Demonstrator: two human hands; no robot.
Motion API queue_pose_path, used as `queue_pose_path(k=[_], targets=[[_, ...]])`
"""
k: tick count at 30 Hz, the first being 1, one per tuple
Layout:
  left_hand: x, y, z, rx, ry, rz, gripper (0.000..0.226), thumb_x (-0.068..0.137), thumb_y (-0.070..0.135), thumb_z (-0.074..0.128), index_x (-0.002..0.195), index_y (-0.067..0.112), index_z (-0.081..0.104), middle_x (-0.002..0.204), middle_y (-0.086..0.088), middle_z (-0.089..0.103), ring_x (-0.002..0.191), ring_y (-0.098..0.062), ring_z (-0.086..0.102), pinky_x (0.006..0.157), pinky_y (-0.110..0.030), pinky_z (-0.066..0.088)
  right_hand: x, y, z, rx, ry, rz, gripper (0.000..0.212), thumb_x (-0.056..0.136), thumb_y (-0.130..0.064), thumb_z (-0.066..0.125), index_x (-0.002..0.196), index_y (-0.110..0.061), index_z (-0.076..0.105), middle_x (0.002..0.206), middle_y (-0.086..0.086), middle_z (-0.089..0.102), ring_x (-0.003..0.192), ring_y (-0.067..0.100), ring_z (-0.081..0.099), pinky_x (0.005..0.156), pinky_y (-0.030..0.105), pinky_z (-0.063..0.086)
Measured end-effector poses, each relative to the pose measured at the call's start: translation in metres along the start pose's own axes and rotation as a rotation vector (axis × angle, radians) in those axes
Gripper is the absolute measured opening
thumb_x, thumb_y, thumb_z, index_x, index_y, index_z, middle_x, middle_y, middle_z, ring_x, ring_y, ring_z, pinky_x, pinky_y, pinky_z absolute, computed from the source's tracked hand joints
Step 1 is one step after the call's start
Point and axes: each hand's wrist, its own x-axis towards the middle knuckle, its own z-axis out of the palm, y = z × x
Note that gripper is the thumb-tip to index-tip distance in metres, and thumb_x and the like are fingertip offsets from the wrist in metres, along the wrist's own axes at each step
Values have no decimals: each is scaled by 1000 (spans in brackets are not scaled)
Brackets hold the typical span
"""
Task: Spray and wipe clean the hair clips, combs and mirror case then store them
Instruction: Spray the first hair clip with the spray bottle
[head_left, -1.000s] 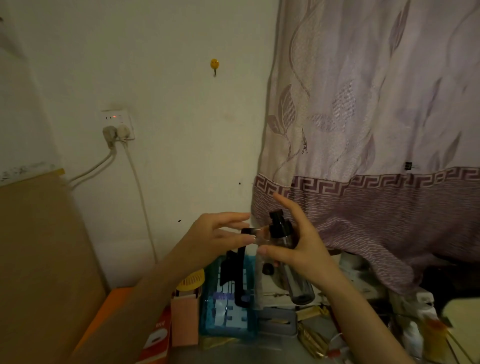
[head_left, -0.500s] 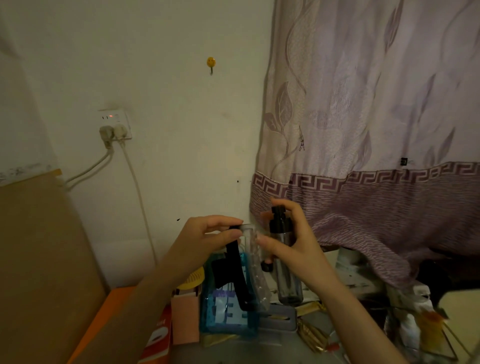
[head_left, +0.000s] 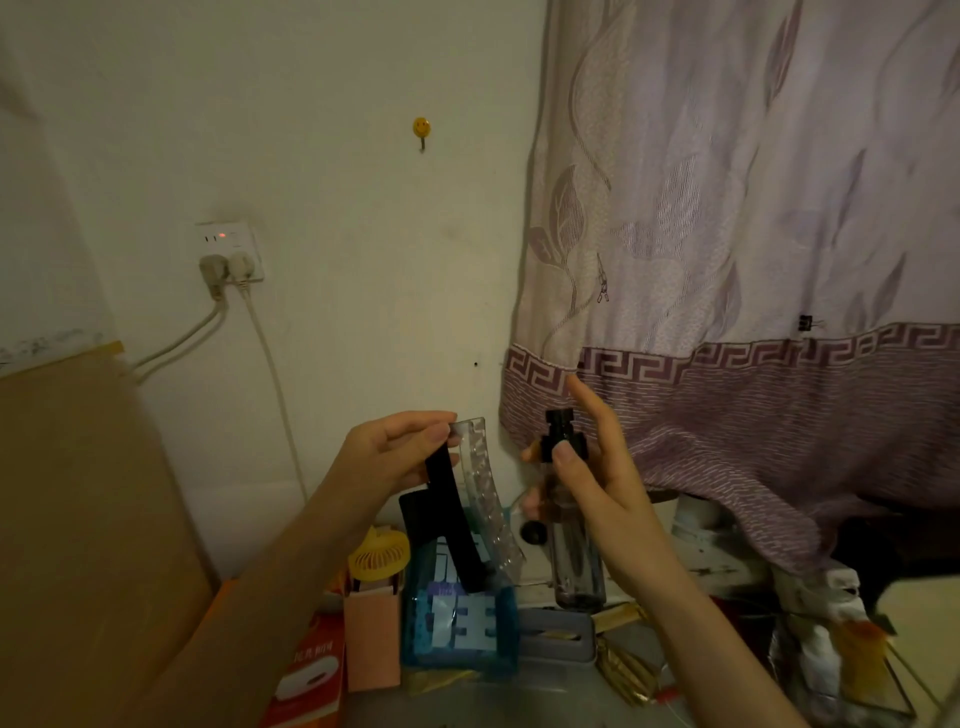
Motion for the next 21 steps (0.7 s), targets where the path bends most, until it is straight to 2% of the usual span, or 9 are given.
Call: queue_pose_path(k=[4,7,9,12,17,21], targets=[[7,2,0,9,23,-10,36,75,31,62,106,12,69,95,-2,75,87,-14,72,68,-18,55,1,0,1,73,-26,2,41,94,-28,47,132,-45,42,92,7,62,64,24,59,60,34,54],[12,4,-2,1,29,-22,30,83,27,60,107,11,69,97,-4,75,89,-16,72,69,-19,56,3,-1,0,152,-46,16,33,95,-28,51,125,-41,50,89,7,61,60,21,58,55,35,53],[14,5,-2,4,26,-33,25,90,23,57,109,12,68,98,-4,75,90,-16,71,70,-20,56,4,-2,-1,165,-67,12,41,86,-27,61,124,-39,50,87,6,62,59,20,57,53,34,52],[17,6,-3,5,26,-42,25,91,22,55,111,11,68,100,-5,74,92,-18,71,71,-20,56,5,-5,-2,59,-86,-19,59,78,-11,72,125,-35,46,83,4,62,58,20,57,53,32,53],[19,8,-3,-20,15,-53,28,88,24,56,111,11,68,102,-5,74,93,-19,71,72,-22,56,7,-10,-2,-45,-95,-38,49,87,4,59,118,-30,44,79,-1,61,52,21,55,50,32,52],[20,9,-1,-23,9,-55,25,90,23,55,109,13,68,102,-5,74,93,-18,71,70,-20,56,9,-12,-1,-127,-102,-50,43,89,7,56,111,-27,42,74,-3,59,49,19,53,48,32,51]])
